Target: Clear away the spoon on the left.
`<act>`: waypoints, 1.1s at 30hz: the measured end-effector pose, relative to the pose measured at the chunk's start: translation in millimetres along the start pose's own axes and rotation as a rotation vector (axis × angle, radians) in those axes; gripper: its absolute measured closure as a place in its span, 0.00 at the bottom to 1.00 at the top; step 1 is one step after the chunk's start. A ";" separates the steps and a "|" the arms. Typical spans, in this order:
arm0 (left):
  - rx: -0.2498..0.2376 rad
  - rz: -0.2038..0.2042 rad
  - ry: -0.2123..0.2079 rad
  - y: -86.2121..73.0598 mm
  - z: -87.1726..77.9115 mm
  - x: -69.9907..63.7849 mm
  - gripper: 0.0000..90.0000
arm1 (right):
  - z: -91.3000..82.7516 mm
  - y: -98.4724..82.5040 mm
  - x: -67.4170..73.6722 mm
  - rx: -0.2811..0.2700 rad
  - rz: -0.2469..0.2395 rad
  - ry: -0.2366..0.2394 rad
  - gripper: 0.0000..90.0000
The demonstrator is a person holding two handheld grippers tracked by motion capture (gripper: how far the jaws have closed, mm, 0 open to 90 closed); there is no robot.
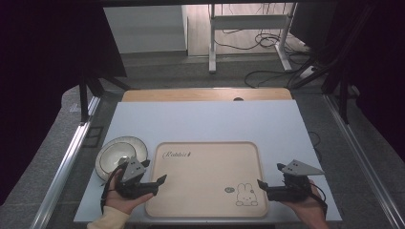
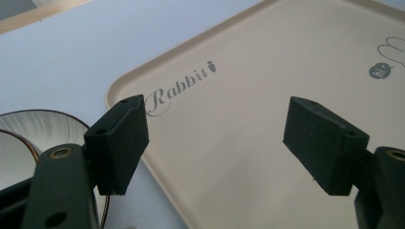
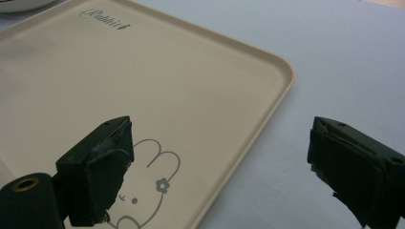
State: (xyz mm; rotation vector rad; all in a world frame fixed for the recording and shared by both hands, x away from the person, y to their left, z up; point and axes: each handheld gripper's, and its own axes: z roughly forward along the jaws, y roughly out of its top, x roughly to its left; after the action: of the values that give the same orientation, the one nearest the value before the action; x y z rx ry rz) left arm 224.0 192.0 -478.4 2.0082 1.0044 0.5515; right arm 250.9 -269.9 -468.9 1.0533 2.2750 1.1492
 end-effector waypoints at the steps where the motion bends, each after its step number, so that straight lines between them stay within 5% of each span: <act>1: -0.002 0.000 -0.002 0.1 0.3 0.1 0.26 | 0.3 -0.8 -0.3 0.003 -0.005 0.002 0.10; 7: -0.015 -0.021 -0.007 -1.1 -1.7 0.0 0.27 | 2.4 -1.2 -1.3 0.010 -0.015 0.020 0.10; 16: -0.021 -0.005 -0.012 -0.8 -7.9 -1.2 0.30 | -0.4 -5.9 -8.9 0.035 0.052 0.039 0.11; 24: -0.020 -0.006 -0.011 1.9 -5.6 3.6 0.30 | -2.8 -8.3 -9.1 0.045 0.036 0.030 0.11; 33: -0.029 0.023 0.007 2.2 -20.6 -1.7 0.30 | 1.5 -3.8 -2.7 0.051 0.005 0.023 0.11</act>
State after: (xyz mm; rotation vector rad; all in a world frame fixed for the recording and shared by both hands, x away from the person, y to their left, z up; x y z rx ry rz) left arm 210.2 199.5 -464.7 1.9957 0.9728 0.5831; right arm 251.9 -272.7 -472.9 1.0706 2.3321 1.1168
